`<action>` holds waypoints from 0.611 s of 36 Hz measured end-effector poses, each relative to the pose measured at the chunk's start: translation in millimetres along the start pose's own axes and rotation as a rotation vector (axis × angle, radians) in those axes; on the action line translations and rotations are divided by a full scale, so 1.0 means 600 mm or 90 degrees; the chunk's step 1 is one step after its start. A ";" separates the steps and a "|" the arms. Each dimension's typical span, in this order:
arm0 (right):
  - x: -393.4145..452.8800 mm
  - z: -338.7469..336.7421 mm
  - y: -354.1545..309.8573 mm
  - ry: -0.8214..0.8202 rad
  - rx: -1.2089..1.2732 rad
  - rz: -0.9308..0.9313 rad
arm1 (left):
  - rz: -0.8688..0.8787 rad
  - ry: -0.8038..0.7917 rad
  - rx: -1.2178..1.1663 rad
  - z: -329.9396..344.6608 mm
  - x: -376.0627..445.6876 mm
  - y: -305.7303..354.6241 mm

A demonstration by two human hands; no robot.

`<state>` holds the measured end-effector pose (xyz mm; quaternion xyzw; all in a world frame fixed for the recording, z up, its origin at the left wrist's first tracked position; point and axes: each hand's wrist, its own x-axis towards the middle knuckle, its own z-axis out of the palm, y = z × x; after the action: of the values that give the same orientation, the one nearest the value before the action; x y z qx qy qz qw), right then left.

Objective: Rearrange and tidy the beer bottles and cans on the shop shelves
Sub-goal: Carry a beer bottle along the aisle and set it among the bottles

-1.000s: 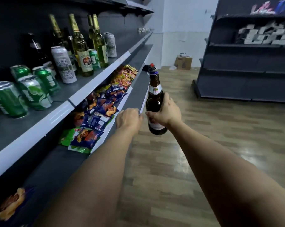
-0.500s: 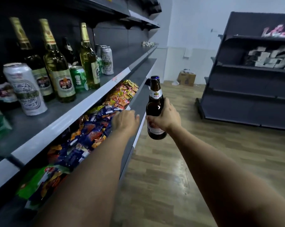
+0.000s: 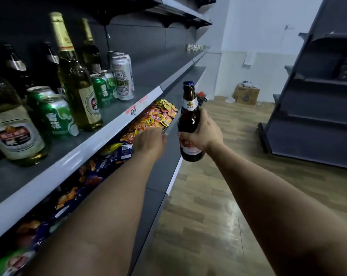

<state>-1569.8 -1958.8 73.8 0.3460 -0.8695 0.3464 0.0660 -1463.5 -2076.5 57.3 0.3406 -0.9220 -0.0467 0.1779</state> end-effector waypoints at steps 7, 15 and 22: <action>0.167 0.016 0.065 -0.048 0.009 -0.079 | -0.082 0.011 -0.010 0.048 0.129 0.056; 0.336 0.027 0.087 -0.084 0.071 -0.149 | -0.170 0.052 0.037 0.050 0.252 0.107; 0.447 0.066 0.067 -0.102 0.153 -0.188 | -0.266 0.092 0.077 0.061 0.323 0.075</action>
<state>-1792.4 -2112.5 116.3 0.5014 -0.7644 0.4053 0.0051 -1640.8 -2168.3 89.9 0.5365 -0.8175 -0.0025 0.2095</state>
